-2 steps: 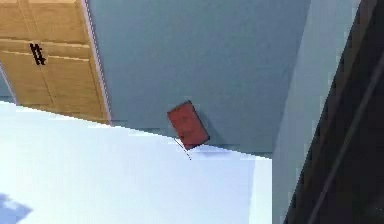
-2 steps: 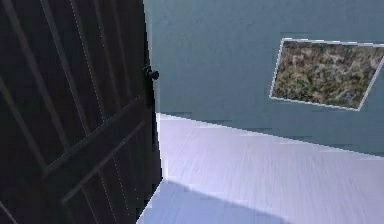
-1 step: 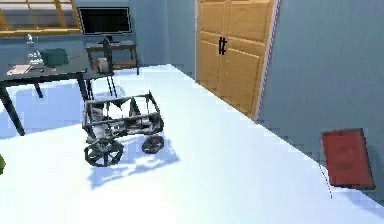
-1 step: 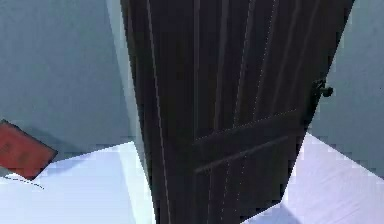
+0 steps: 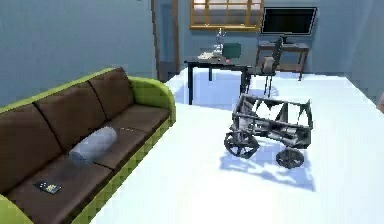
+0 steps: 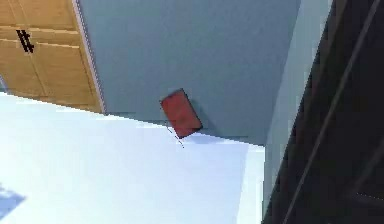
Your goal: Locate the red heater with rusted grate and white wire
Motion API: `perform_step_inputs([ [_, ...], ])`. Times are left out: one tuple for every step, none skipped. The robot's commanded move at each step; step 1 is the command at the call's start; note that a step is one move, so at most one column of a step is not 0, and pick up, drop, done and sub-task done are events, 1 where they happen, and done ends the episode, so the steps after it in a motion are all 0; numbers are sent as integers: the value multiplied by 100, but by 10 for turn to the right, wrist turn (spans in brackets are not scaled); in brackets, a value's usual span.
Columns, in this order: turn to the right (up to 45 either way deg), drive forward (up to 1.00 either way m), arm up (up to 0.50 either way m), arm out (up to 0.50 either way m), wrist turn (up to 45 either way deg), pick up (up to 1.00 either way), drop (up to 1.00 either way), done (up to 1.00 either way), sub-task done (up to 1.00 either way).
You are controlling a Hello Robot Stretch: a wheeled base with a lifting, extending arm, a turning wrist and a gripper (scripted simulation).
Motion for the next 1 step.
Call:
perform_step_inputs([
  [-450, 0, 0, 0, 0, 0, 0, 0, 0],
])
